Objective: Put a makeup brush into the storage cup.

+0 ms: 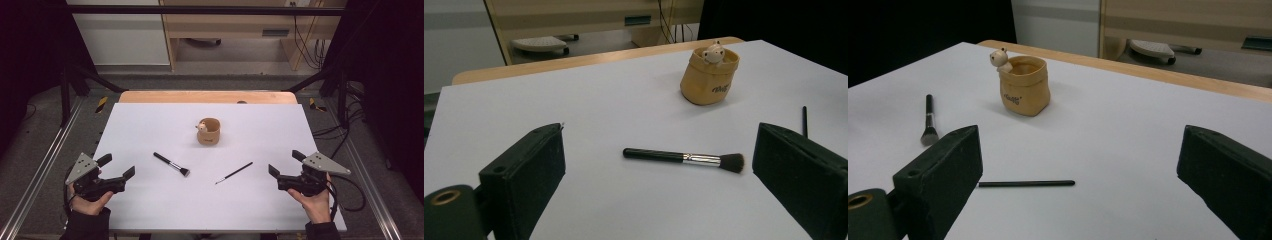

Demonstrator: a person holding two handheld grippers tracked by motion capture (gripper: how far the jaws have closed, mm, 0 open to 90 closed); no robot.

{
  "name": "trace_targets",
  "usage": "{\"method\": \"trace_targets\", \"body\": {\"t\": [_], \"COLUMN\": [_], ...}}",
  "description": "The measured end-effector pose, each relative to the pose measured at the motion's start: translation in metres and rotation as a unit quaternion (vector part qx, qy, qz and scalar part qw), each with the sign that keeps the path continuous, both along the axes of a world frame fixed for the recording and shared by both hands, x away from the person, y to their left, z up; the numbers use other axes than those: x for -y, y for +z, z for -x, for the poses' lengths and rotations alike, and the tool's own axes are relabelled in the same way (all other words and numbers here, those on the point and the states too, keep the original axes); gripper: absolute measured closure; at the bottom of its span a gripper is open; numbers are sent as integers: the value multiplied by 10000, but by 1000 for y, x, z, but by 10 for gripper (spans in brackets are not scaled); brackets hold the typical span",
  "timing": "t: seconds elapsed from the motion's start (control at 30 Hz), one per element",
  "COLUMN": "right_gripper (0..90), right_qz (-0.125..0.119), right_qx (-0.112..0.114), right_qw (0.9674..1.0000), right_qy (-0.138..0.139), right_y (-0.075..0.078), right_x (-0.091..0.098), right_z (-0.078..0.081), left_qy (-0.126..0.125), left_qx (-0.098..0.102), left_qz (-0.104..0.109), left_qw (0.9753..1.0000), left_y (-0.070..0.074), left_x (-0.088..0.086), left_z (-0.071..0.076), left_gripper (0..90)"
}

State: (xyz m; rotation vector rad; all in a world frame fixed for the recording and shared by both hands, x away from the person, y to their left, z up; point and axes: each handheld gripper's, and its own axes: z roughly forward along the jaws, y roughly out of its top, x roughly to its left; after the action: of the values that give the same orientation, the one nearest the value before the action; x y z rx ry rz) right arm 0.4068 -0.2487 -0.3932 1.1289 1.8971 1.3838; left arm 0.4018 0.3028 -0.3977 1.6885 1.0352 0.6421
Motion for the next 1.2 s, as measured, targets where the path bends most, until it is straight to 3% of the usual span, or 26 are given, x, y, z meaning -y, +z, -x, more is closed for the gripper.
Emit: {"method": "trace_targets", "body": {"t": [0.43,0.77,1.2], "right_gripper": [57,67,72], "right_qz": [200,391,623], "right_qx": [-123,-392,-668], "right_qw": [9990,9958,9916], "right_qy": [374,726,916], "right_y": [2,-10,-23], "right_x": [-33,-60,-74], "right_z": [-16,-35,-49], "left_qy": [-51,-81,-96], "left_qx": [-25,-45,-63], "left_qz": [-9,-39,-71], "left_qw": [10000,9999,9999], "left_y": [-1,-3,-4], "left_x": [3,5,6], "left_z": [-1,-1,-2], "left_gripper": [58,58,58]}}
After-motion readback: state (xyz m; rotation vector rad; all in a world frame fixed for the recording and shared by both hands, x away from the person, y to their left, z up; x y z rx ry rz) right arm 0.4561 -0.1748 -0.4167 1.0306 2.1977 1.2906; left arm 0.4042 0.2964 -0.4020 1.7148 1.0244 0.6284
